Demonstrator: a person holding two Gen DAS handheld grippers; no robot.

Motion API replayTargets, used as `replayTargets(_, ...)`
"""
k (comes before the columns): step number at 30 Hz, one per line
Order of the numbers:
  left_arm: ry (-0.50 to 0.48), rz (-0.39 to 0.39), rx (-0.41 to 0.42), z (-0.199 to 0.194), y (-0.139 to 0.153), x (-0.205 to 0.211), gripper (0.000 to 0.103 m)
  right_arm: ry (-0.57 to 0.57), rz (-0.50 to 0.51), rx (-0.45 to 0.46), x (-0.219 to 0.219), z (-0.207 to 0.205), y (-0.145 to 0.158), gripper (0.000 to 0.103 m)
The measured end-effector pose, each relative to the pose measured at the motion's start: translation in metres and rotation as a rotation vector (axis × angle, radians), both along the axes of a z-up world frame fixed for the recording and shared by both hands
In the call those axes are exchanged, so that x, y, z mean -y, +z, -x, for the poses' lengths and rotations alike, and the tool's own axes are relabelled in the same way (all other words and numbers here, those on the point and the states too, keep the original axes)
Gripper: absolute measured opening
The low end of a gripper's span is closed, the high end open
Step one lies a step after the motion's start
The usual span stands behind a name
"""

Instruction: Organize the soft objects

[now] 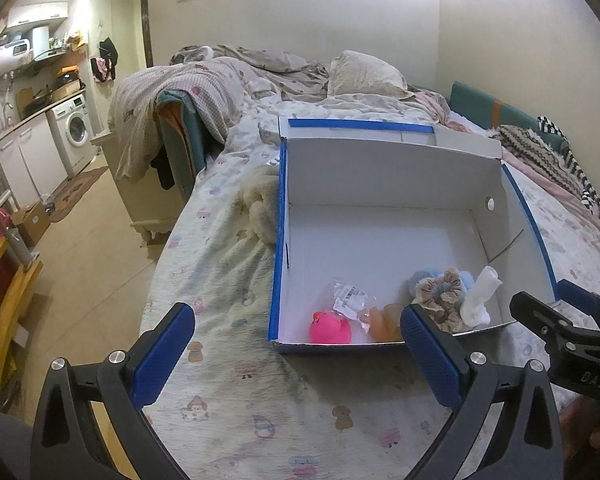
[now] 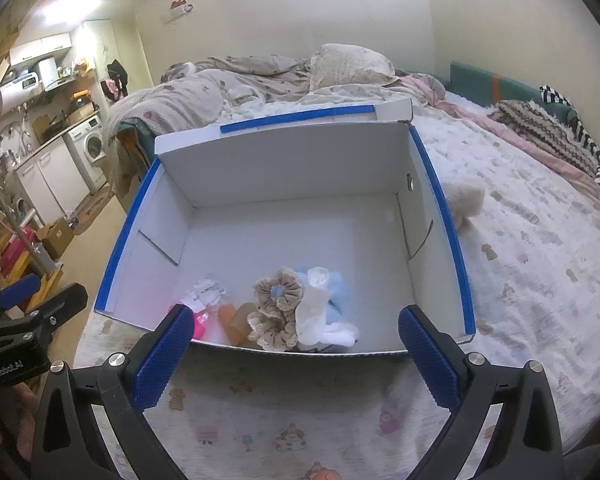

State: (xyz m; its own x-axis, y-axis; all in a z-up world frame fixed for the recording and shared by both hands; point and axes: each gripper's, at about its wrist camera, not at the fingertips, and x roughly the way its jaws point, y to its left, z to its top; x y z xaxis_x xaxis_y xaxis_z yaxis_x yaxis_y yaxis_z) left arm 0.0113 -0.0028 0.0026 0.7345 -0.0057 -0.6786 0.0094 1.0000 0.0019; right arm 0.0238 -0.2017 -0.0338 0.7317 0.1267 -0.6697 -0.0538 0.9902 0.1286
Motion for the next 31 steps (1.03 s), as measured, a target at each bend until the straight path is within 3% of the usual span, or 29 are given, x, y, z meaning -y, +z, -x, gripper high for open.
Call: replayTargets(31,0.003,0.009,-0.013,-0.0008,-0.0075,-0.002,0.103,-0.01,0.0,0.006,0.0014,0.0007,0.0005,0.103)
